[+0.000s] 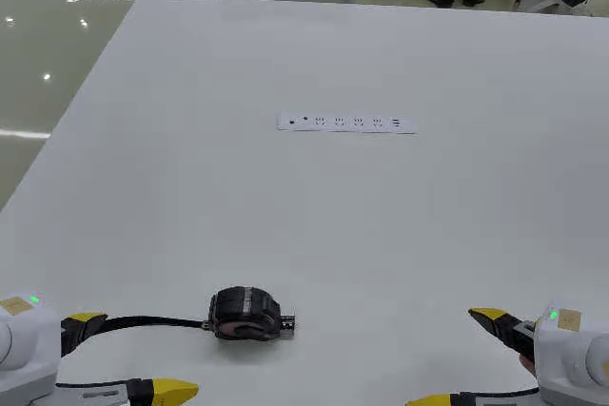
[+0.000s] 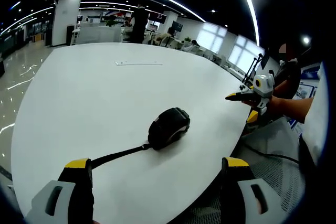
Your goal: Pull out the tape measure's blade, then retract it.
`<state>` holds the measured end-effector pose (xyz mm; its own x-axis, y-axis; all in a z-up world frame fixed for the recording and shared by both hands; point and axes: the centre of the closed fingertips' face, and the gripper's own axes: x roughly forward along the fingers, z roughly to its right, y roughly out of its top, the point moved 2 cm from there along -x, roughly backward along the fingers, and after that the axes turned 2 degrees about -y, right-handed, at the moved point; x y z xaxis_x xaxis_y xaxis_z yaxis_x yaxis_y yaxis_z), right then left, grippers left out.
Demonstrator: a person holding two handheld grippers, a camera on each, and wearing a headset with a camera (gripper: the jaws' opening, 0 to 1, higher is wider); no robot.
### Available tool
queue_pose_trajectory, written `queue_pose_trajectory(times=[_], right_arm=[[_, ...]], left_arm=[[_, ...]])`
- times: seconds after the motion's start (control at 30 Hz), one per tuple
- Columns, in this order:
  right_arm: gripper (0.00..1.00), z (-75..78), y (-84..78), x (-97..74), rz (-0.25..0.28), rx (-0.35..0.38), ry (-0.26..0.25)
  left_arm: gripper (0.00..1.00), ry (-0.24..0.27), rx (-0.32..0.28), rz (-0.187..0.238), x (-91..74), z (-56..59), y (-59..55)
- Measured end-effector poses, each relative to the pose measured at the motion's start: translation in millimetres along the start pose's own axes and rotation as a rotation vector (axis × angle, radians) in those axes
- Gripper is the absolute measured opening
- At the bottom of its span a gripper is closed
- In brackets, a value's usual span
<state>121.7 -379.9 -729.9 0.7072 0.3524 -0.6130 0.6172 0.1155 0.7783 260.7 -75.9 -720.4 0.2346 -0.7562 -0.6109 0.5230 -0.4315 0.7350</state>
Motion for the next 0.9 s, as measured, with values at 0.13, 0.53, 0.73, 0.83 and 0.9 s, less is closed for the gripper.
queue_pose_trajectory(times=[0.13, 0.53, 0.73, 0.83, 0.9], right_arm=[[1.00, -1.1, 1.1, 0.7, -0.001, -0.008, 0.002], [1.00, -0.9, 0.2, 0.9, -0.007, -0.007, 0.002], [1.00, -0.9, -0.3, 1.5, -0.008, -0.004, 0.003], [1.00, -1.5, -0.4, 1.7, -0.010, -0.008, 0.006], [1.00, -1.2, -0.9, 1.9, -0.011, -0.003, 0.008]], left_arm=[[0.99, -0.005, -0.003, -0.001, -1.4, -1.4, -0.2], [0.99, 0.007, -0.006, 0.005, -3.7, -6.0, 1.6], [0.99, 0.004, -0.008, 0.003, -3.4, -5.7, 1.8], [0.99, 0.006, -0.012, 0.002, -3.1, -6.7, 1.5], [0.99, 0.006, -0.014, 0.004, -3.0, -6.6, 1.4]])
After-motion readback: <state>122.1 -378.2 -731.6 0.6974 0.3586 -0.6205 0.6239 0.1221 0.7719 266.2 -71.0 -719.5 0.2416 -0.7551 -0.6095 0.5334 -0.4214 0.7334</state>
